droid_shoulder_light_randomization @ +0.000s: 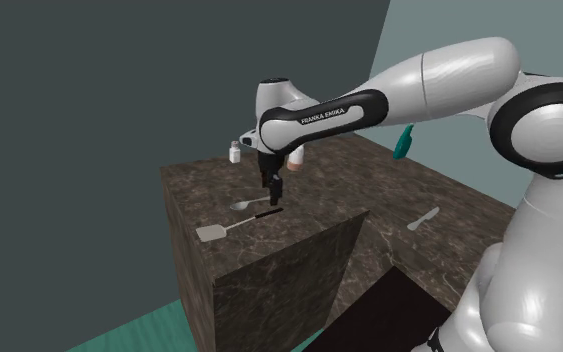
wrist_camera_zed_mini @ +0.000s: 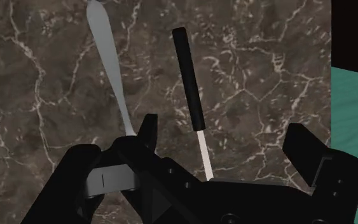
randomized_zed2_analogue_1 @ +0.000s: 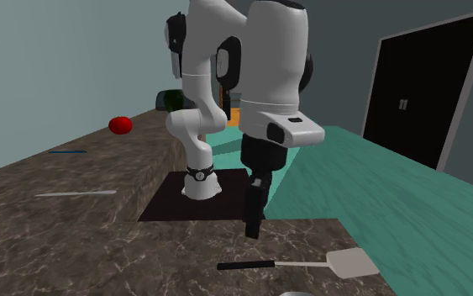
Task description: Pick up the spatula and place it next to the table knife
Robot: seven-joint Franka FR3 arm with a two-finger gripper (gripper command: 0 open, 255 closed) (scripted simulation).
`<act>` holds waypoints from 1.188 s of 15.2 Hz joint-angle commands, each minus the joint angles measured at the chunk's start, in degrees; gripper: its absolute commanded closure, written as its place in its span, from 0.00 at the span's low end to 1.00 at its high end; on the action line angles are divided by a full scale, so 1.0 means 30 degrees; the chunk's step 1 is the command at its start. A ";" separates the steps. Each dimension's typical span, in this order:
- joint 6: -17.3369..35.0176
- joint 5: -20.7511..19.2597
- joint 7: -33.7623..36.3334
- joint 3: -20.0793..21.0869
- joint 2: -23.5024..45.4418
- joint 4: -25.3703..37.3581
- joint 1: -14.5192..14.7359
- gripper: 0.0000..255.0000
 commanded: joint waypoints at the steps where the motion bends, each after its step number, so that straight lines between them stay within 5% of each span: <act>1: 0.0191 -0.0085 -0.1026 0.0324 0.1076 0.0864 0.0242 0.00; 6: 0.0608 -0.0453 -0.2920 0.1159 0.3150 0.2438 0.0894 0.00; 18: 0.2304 -0.0563 -0.2849 0.1099 0.3932 0.1524 0.0850 0.00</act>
